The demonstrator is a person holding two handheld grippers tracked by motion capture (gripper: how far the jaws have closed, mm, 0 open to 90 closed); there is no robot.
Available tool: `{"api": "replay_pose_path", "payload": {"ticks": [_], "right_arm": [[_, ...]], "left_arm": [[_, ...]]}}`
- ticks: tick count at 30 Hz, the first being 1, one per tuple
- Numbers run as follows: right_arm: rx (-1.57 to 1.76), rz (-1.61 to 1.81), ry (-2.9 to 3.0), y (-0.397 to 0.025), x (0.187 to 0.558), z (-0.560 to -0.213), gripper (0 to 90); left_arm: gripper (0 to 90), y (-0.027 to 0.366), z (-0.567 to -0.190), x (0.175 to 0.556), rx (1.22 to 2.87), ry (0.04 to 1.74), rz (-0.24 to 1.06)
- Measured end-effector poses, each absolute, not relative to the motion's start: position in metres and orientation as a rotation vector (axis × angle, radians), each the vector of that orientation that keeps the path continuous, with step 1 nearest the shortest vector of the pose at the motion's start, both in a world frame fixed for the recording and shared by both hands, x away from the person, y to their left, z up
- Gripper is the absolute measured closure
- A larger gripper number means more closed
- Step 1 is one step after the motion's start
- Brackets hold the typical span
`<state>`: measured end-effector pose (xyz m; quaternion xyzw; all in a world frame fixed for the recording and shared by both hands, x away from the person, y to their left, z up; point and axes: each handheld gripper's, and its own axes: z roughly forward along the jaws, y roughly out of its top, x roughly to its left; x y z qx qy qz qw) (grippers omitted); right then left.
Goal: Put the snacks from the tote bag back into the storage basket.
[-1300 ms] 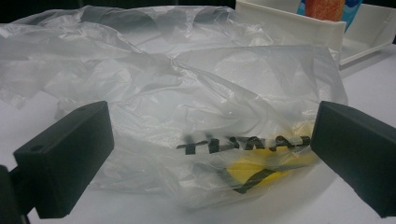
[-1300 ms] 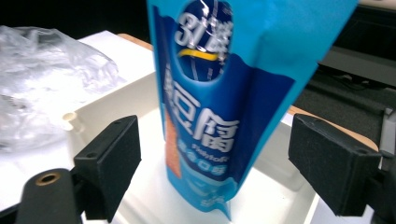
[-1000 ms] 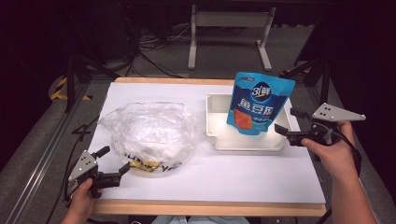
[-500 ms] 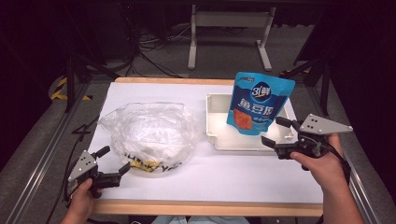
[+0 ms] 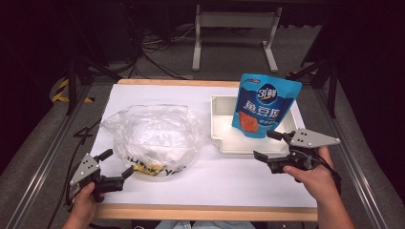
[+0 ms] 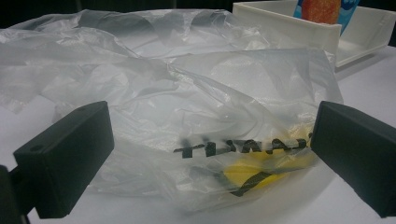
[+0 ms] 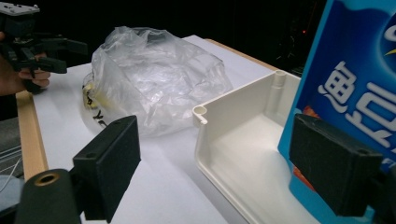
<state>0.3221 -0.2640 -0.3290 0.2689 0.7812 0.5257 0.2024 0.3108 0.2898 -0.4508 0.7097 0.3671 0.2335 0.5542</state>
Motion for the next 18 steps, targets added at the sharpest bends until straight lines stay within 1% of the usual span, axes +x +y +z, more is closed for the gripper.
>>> {"api": "replay_pose_path", "payload": {"ticks": [10,11,13,18], "right_arm": [[0.757,1.523,2.198,-0.251,0.327,-0.363,17.5],[0.757,1.535,2.206,-0.248,0.328,-0.373,17.5],[0.762,1.555,2.208,-0.246,0.329,-0.380,17.2],[0.775,1.551,2.215,-0.243,0.333,-0.394,16.5]], "left_arm": [[0.1,0.289,-0.451,0.311,1.672,0.866,0.552],[0.1,0.289,-0.451,0.311,1.673,0.866,0.551],[0.2,0.289,-0.451,0.311,1.674,0.866,0.551],[0.2,0.289,-0.451,0.311,1.674,0.865,0.550]]}}
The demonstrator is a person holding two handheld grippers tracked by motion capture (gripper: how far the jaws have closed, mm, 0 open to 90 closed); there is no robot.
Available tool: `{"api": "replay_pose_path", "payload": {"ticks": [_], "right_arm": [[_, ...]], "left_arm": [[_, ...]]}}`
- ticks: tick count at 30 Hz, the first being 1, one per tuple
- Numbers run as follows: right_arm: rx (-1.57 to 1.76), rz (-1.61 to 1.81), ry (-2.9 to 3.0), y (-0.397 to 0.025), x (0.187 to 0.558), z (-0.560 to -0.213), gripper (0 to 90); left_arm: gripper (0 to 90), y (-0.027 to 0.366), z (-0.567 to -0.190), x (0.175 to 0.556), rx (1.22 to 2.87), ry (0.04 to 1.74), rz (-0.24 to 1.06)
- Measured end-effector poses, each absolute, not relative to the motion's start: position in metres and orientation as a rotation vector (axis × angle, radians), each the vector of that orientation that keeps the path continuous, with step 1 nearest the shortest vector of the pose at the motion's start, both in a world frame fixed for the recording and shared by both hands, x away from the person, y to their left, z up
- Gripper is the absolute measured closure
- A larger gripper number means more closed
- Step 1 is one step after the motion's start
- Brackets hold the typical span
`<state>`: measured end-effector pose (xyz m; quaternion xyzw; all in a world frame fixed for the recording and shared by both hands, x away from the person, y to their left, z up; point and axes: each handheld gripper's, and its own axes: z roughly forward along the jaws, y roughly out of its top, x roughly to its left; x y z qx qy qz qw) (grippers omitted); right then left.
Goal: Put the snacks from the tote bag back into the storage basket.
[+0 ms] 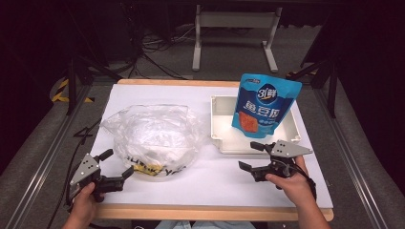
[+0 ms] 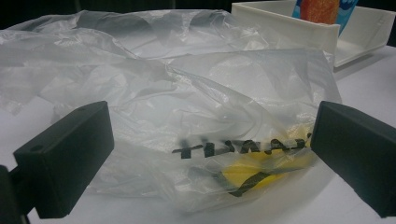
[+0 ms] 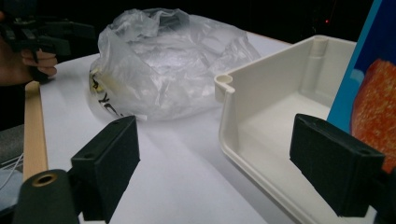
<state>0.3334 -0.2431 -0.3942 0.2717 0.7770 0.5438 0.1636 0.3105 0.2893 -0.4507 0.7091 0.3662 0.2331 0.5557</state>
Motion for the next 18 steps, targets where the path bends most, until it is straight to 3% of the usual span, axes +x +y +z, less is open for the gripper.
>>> {"api": "replay_pose_path", "payload": {"ticks": [8,18], "right_arm": [[0.838,1.522,2.208,-0.242,0.341,-0.423,14.8],[0.848,1.477,2.243,-0.237,0.343,-0.435,14.1]], "left_arm": [[0.1,0.289,-0.450,0.310,1.675,0.859,0.549],[0.2,0.289,-0.450,0.310,1.673,0.858,0.547]]}}
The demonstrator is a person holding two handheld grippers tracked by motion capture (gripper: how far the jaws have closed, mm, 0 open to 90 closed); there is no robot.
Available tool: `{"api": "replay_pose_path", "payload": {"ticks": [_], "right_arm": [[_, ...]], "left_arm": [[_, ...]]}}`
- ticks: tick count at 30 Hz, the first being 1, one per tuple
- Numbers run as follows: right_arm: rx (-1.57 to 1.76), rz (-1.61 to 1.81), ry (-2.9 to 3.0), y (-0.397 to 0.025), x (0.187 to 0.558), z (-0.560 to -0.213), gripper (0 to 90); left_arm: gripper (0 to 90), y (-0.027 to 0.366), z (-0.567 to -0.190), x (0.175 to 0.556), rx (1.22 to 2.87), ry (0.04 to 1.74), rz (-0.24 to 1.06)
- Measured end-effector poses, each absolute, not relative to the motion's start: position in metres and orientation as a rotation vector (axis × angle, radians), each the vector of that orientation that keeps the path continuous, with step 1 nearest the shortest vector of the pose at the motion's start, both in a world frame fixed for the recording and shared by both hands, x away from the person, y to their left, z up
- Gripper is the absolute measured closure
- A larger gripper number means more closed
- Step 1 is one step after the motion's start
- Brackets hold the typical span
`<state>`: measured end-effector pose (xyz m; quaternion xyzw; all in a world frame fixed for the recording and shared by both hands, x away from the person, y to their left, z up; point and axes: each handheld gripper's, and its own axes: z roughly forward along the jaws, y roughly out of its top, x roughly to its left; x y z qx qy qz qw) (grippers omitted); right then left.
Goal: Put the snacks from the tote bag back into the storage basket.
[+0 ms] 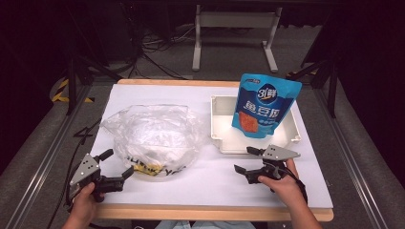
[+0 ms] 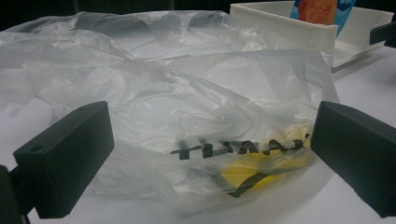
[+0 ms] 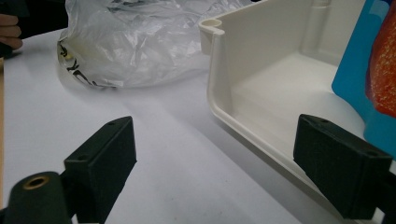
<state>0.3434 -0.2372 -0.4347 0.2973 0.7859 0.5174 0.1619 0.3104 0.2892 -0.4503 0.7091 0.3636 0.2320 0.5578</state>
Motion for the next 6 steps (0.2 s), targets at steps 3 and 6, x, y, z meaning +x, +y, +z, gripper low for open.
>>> {"api": "replay_pose_path", "payload": {"ticks": [3,6], "right_arm": [[0.847,1.476,2.242,-0.2367,0.3434,-0.4355,14.1],[0.848,1.474,2.242,-0.2366,0.3434,-0.4357,14.1]], "left_arm": [[0.2,0.2892,-0.4502,0.3103,1.671,0.857,0.547],[0.1,0.2894,-0.4501,0.3103,1.673,0.855,0.548]]}}
